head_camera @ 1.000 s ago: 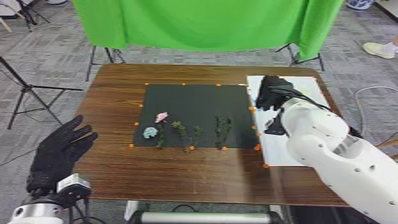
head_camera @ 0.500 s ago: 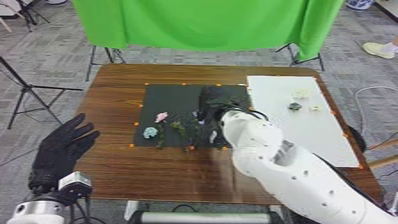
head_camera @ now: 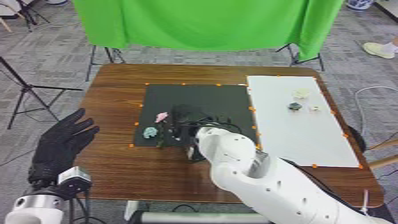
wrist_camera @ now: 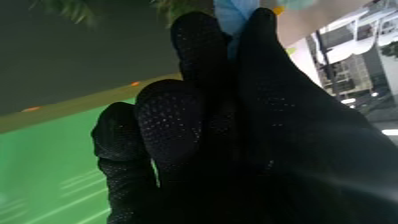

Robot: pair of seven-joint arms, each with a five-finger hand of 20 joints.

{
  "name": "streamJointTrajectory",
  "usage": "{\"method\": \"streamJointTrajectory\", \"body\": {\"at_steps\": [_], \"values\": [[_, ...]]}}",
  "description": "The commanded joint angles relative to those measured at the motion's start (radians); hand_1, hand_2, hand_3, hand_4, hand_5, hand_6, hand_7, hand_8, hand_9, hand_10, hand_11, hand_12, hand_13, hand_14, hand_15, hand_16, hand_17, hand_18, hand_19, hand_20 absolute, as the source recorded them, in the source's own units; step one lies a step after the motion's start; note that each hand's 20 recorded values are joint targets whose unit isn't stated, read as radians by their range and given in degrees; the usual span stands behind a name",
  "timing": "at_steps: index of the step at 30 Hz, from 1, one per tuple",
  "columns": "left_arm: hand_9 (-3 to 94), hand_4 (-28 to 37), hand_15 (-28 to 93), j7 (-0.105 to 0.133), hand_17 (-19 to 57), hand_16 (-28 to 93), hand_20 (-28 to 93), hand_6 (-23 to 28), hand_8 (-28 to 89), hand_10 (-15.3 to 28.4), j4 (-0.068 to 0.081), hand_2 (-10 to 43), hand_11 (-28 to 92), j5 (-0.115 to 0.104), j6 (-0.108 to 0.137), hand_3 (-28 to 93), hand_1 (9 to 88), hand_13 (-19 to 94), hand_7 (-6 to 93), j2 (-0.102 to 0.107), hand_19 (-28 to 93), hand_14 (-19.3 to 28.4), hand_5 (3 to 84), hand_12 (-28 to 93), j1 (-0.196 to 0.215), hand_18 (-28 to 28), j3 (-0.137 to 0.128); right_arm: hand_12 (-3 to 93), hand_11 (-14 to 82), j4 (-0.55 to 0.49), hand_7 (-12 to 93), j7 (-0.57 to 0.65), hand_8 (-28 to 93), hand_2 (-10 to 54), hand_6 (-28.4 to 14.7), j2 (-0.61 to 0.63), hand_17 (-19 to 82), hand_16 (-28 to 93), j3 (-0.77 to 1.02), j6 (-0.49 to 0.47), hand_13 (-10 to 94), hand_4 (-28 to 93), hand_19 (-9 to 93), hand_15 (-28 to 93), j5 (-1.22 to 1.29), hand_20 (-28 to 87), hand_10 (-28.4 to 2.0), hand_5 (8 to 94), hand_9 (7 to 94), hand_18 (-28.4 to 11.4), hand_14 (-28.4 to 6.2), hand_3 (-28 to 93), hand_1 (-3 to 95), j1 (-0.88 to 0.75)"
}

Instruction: Arrange flowers

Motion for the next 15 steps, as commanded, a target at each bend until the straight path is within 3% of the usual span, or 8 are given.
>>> {"method": "streamJointTrajectory", "body": {"at_steps": [1, 7, 15], "values": [[34.8, -21.3, 49, -0.003, -10.7, -9, -2, 10.5, -10, 19.8, 0.011, 6.0, 27, 0.002, -0.015, 81, 24.5, 25, 13.7, -0.001, 57, 26.4, 38.3, 9, -0.005, 23.3, 0.005, 23.7, 24.1, 0.058, 21, 0.013, 4, -9.5, -0.6, -0.022, 40, 15, -0.081, 0.072, 74, -28, 93, 77, 0.000, 52, -11.9, 84.6, 89.7, -22.1, -8.8, 82, 50.8, 0.086], [34.9, -21.1, 49, -0.001, -10.7, -9, -2, 10.5, -10, 20.0, 0.010, 6.0, 27, 0.002, -0.009, 81, 24.5, 25, 13.7, 0.002, 57, 26.5, 38.3, 9, -0.007, 23.3, 0.006, 23.5, 24.3, 0.062, 21, 0.038, 4, -9.5, -0.5, -0.001, 40, 15, -0.113, 0.129, 74, -28, 93, 77, -0.014, 51, -11.8, 84.6, 89.6, -22.1, -8.8, 82, 50.7, 0.119], [34.8, -21.2, 49, 0.000, -10.7, -9, -2, 10.5, -10, 19.9, 0.017, 6.0, 27, 0.002, -0.019, 81, 24.5, 25, 13.7, 0.008, 57, 26.5, 38.3, 9, -0.025, 23.4, 0.017, 23.6, 24.6, 0.142, 21, 0.094, 4, -9.5, -0.6, 0.001, 40, 15, -0.201, 0.185, 74, -28, 93, 77, 0.013, 51, -11.7, 84.6, 89.6, -22.1, -8.8, 82, 50.6, 0.228]]}}
